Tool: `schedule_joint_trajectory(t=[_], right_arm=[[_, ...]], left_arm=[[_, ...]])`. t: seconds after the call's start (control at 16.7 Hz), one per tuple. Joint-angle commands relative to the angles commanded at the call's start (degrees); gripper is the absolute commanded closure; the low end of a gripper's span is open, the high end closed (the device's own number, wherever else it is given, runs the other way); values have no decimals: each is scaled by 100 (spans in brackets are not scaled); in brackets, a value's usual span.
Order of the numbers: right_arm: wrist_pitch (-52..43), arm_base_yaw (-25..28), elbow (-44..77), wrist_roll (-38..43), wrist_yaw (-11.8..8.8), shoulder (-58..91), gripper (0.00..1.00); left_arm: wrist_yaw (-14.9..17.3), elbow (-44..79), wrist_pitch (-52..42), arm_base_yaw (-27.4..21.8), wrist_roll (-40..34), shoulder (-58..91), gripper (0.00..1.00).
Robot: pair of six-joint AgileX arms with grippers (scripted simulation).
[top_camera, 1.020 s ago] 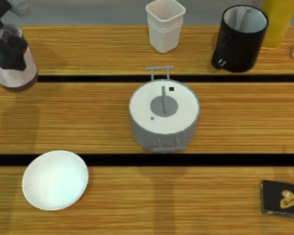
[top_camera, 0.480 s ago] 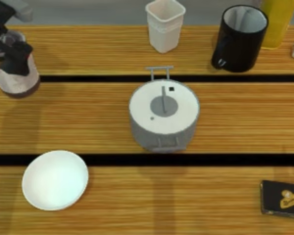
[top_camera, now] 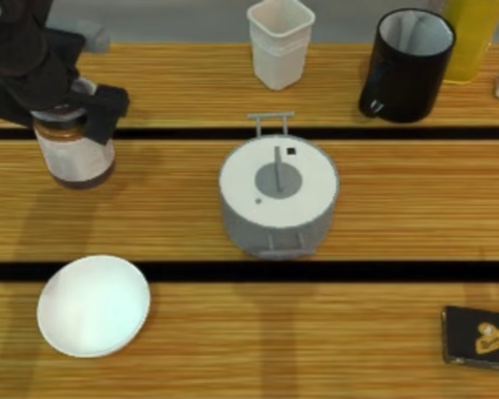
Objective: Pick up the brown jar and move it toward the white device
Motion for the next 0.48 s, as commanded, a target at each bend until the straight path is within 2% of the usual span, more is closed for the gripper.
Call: schedule_joint_trajectory(t=[0.24,0.48], right_arm=[[0,0,0,0,0,0,0],[0,0,0,0,0,0,0]], left_arm=[[-465,-709,521,-575,-1647,-287,100],[-755,-1172,847,-932,-2538,-472,100]])
